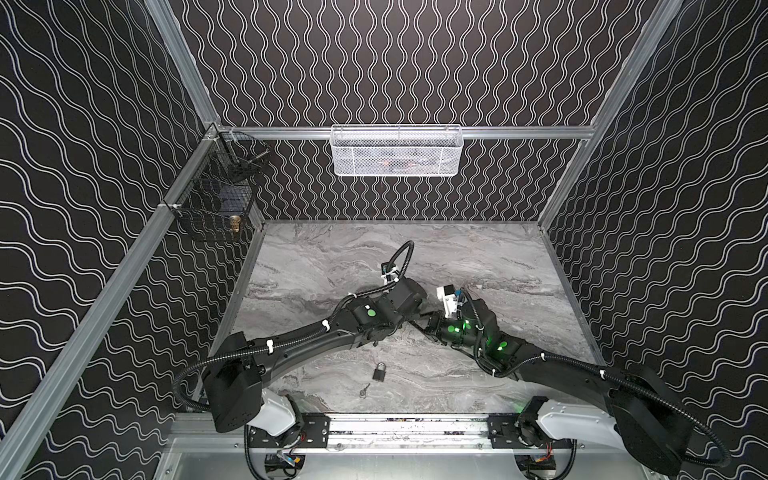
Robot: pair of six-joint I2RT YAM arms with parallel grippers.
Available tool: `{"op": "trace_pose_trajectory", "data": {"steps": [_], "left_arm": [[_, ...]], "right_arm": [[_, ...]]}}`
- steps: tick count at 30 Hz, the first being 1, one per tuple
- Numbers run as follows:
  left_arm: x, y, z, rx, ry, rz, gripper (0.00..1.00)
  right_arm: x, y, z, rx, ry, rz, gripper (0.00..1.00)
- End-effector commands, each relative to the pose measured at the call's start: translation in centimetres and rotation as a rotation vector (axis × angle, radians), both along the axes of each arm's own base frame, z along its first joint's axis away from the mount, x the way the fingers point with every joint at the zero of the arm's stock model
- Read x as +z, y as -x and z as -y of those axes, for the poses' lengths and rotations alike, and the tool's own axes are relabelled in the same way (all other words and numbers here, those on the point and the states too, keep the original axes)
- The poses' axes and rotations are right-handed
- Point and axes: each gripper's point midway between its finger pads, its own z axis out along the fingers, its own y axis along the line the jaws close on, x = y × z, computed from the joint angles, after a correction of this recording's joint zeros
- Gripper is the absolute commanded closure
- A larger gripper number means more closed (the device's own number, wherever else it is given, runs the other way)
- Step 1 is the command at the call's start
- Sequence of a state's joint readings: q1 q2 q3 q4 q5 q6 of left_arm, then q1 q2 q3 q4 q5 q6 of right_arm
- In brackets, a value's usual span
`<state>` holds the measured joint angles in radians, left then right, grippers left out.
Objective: Unlock with the key
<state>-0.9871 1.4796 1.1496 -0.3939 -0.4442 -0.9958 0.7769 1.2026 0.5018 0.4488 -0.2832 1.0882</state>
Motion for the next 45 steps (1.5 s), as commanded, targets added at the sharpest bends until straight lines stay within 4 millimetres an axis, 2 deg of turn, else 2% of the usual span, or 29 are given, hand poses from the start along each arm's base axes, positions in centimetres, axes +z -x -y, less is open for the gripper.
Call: {"op": "trace_pose_trajectory", "data": {"steps": [1,10,15,20,27,32,38,42,45], "left_arm": [[-0.1,0.0,-1.4,0.058,-0.012,-0.002,0.97],[0.7,0.7,-0.2,0.062,0.150,-0.035,0.98],[0.3,1.0,-0.1,0.072,0.178,-0.061,1.00],[-0.5,1.6,0.4,0.070,0.226,-0.102,1.00],[-0.4,2.2,0.6,0.062,0.267,-0.125,1.00],[-0.3,2.4,0.5,0.061,0.287,-0.119,1.00],[-0.1,2.8,-0.5,0.087,0.281,-0.119,1.00],[-0.2,3.0,-1.4,0.134,0.320,-0.120,1.00],[0.0,3.0,-1.9,0.164,0.344,-0.115,1.00]], "right_arm": [[1.7,-0.5,-0.2,-0.010,-0.046,0.036,1.00],[1.3,-0.5,-0.6,-0.035,-0.065,0.024,1.00],[1.5,-1.0,-0.4,-0.086,-0.042,0.049,1.00],[2.3,-1.4,-0.6,-0.110,-0.031,0.103,1.00],[3.9,-2.0,-1.0,-0.105,0.015,0.187,1.00],[4.5,-1.5,-2.1,-0.060,-0.041,0.168,1.00],[5.9,-1.4,-1.7,-0.058,-0.032,0.217,1.00],[5.9,-1.1,-1.4,-0.048,0.013,0.220,1.00],[4.8,-1.0,-1.2,-0.054,0.059,0.168,1.00]]}}
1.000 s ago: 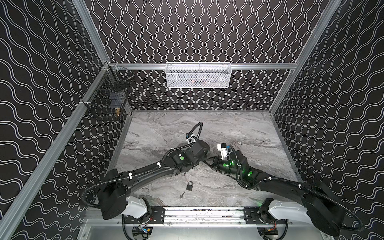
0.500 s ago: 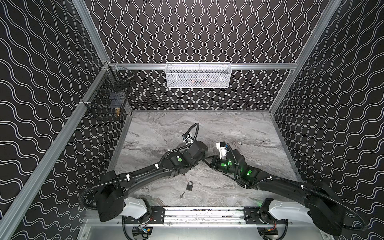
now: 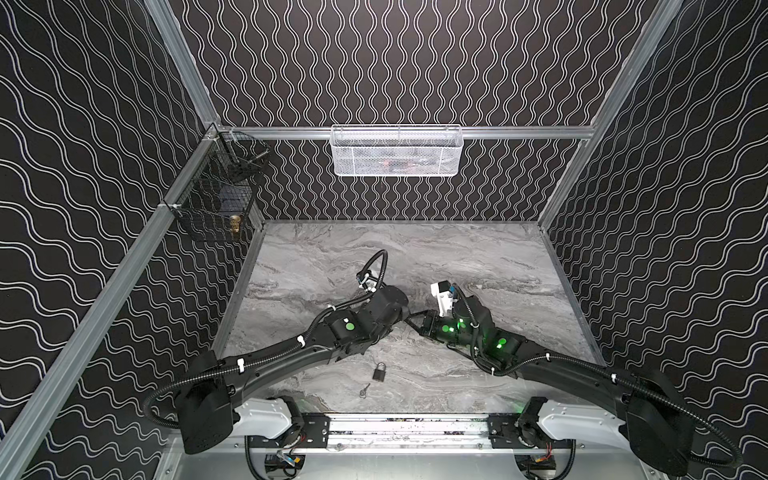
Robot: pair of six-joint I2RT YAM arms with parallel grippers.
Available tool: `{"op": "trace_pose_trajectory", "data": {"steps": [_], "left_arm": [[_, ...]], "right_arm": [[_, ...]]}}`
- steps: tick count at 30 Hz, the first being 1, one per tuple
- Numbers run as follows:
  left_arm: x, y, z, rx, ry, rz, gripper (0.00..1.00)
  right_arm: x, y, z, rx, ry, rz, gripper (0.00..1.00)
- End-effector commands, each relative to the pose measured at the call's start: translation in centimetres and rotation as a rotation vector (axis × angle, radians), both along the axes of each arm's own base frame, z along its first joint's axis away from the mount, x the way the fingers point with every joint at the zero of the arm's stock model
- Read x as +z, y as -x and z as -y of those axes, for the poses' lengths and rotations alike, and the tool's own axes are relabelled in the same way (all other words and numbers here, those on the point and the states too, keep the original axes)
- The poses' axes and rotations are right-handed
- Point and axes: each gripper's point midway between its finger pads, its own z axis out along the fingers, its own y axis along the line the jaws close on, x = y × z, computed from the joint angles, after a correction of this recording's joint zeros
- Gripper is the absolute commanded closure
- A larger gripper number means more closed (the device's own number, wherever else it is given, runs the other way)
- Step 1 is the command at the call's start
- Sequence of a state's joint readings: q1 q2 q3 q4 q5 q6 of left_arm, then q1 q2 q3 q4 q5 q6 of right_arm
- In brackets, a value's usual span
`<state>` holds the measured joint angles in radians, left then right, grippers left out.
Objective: Unlock with the key
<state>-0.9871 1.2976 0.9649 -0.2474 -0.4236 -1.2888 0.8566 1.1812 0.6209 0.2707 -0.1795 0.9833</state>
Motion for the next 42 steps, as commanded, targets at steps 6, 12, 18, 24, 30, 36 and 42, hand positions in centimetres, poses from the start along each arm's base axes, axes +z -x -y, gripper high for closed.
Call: {"op": "trace_pose_trajectory", "data": {"steps": [6,12,18,24,30,36,42], "left_arm": [[-1.2,1.4,-0.3,0.021,0.077,-0.081,1.00],[-0.3,1.3,0.2,0.036,0.148,-0.080,1.00],[0.3,1.6,1.1,0.013,0.206,-0.066,1.00],[-0.3,2.0,0.4,0.015,0.141,-0.084,1.00],[-0.1,2.1,0.4,0.007,0.150,-0.084,1.00],[0.1,2.6,1.4,-0.029,0.180,-0.096,1.00],[-0.1,2.7,1.2,-0.026,0.140,-0.089,1.00]], "right_arm": [[2.4,-1.0,-0.5,-0.070,-0.010,0.080,1.00],[2.1,-0.6,-1.1,-0.112,0.021,0.088,1.00],[1.7,-1.1,-1.3,-0.145,0.060,0.120,1.00],[3.2,-2.1,-0.5,-0.173,0.135,0.234,1.00],[3.5,-2.2,0.4,-0.178,0.227,0.284,1.00],[4.7,-1.7,-0.4,-0.143,0.190,0.319,1.00],[5.2,-2.1,-0.7,-0.151,0.201,0.324,1.00]]}}
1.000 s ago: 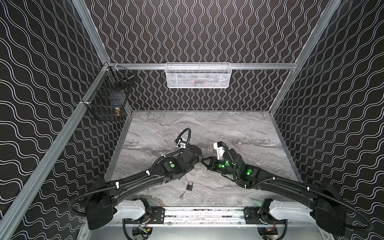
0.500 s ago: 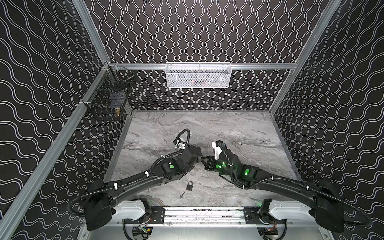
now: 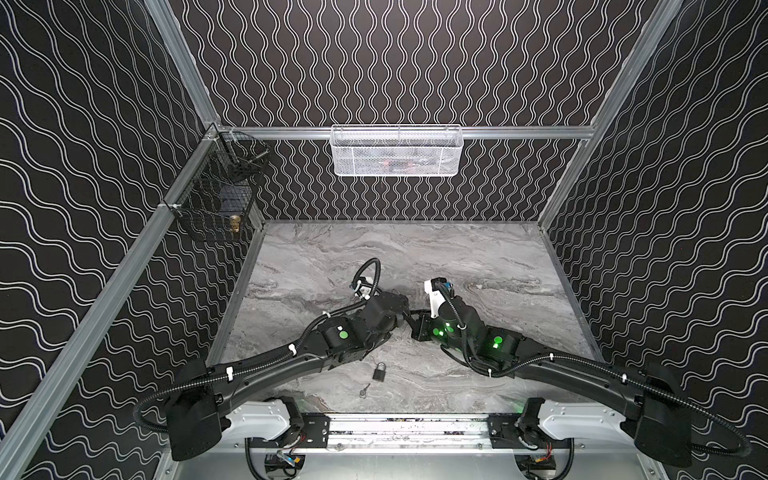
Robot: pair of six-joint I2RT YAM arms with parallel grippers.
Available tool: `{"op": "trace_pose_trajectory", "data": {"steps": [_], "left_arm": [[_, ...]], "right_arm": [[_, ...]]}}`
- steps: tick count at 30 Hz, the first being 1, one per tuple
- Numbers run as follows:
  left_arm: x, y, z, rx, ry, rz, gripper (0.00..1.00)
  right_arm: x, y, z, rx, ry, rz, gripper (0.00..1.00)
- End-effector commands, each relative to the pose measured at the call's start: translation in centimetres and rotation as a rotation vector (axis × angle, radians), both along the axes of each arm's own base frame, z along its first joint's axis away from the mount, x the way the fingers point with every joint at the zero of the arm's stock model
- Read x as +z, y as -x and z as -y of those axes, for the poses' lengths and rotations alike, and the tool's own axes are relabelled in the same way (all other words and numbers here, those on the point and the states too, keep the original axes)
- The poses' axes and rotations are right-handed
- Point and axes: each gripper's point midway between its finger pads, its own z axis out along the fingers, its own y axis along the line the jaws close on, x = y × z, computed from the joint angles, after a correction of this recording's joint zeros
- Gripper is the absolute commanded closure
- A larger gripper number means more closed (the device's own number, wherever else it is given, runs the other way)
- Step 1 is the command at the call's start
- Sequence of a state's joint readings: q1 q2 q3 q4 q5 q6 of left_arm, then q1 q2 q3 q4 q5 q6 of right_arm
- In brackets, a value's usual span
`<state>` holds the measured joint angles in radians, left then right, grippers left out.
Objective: Unlock with the key
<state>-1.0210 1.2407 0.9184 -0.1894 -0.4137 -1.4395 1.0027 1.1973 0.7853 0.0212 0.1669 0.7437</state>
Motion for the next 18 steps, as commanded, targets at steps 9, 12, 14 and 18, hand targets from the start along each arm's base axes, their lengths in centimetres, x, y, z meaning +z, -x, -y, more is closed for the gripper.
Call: {"op": "trace_pose_trajectory", "data": {"steps": [9,12,14,18], "left_arm": [[-0.1,0.3,-1.6,0.001,-0.113,0.006,1.00],[0.4,-0.2,-2.4,0.028,-0.123,0.025,1.00],[0.6,-0.4,-2.8,0.041,-0.127,0.036,1.00],[1.0,-0.6,-3.3,0.051,-0.126,0.051,1.00]], "right_arm": [[3.4,-0.1,-0.8,0.035,-0.100,0.089,0.86],[3.1,0.4,-0.7,0.057,-0.098,0.080,0.80],[3.3,0.9,-0.6,0.079,-0.109,0.088,0.74],[3.3,1.4,-0.4,0.092,-0.116,0.081,0.72]]}}
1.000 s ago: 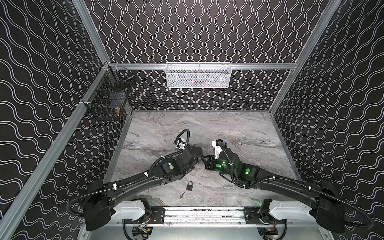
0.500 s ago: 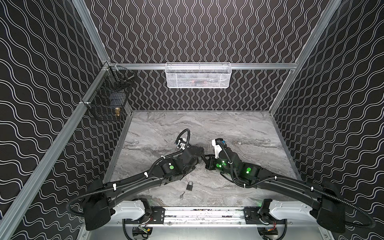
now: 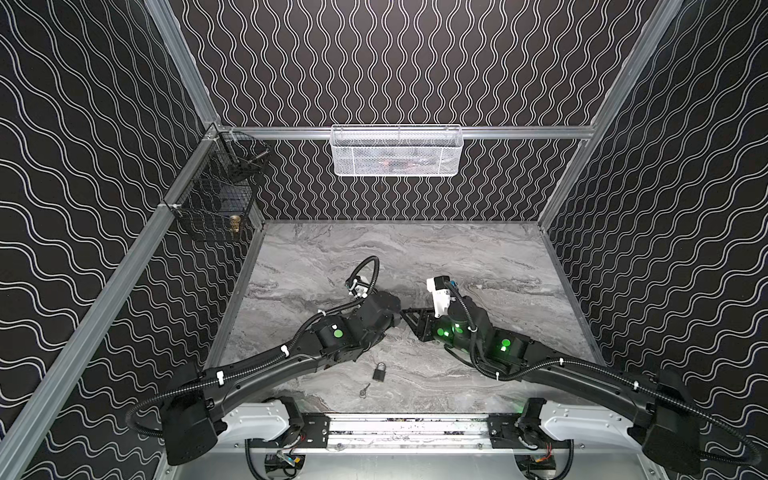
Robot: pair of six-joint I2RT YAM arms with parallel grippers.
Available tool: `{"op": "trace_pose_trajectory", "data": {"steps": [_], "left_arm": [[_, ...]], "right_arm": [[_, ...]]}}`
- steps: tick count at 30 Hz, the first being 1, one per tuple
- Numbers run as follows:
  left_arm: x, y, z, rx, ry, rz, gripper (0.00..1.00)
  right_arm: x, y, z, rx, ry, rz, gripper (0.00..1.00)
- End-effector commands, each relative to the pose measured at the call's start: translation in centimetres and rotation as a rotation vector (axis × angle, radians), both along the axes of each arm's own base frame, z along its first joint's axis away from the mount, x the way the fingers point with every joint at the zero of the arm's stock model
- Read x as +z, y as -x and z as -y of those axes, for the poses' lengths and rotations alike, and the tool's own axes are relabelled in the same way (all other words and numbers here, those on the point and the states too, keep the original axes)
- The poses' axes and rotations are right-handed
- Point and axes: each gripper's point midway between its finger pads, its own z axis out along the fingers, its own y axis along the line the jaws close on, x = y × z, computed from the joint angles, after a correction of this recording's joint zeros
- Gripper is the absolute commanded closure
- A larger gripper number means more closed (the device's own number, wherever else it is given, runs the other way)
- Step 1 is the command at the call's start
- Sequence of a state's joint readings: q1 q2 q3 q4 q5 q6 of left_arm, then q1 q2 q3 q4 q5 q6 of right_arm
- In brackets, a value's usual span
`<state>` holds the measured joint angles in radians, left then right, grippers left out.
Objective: Unlock with the key
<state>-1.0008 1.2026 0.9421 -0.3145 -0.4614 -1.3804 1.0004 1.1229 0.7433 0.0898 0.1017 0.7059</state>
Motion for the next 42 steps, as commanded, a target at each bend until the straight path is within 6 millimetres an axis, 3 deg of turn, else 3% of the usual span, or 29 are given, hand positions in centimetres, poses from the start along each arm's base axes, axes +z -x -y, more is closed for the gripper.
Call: {"op": "trace_pose_trajectory", "data": {"steps": [1,4,14,42], "left_arm": [[0.8,-0.5,-0.7,0.023,-0.008,0.040,1.00],[0.8,-0.5,-0.7,0.024,0.005,0.040,1.00],[1.4,-0.5,-0.9,0.031,0.020,0.054,1.00],[2.2,-0.5,-0.6,0.015,0.037,0.067,1.00]], "right_arm": [[0.9,0.2,-0.1,0.007,-0.049,0.004,0.70],[0.7,0.3,0.2,-0.019,-0.106,-0.036,0.67],[0.4,0.2,-1.6,-0.003,-0.171,-0.121,0.68],[-0.9,-0.4,-2.6,0.002,-0.164,-0.127,0.87]]}}
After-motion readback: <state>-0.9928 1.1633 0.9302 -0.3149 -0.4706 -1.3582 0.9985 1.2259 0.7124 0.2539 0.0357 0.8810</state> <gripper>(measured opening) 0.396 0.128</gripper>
